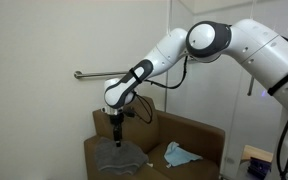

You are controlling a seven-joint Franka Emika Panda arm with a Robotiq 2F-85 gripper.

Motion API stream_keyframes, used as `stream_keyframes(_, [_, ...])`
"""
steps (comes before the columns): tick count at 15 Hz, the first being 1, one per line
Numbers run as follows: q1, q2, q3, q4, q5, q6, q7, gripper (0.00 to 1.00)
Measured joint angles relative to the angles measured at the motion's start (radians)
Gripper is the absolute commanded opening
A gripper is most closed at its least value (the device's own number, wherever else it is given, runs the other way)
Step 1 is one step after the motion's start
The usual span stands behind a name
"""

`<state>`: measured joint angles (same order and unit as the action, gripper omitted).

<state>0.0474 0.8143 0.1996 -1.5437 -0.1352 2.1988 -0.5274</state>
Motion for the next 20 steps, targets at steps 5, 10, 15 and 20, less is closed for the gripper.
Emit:
stream_keyframes(5, [-0.017, -0.021, -0.002, -0.008, 0.014, 0.024, 0.001, 1.00])
stream_keyframes(10, [-0.086, -0.111, 0.001, -0.125, 0.085, 0.153, 0.001, 1.00])
stream_keyframes(15, [-0.157, -0.212, -0.008, -0.281, 0.158, 0.260, 0.012, 1.00])
stream_keyframes(20, [-0.195, -0.286, -0.075, -0.414, 0.217, 0.374, 0.113, 1.00])
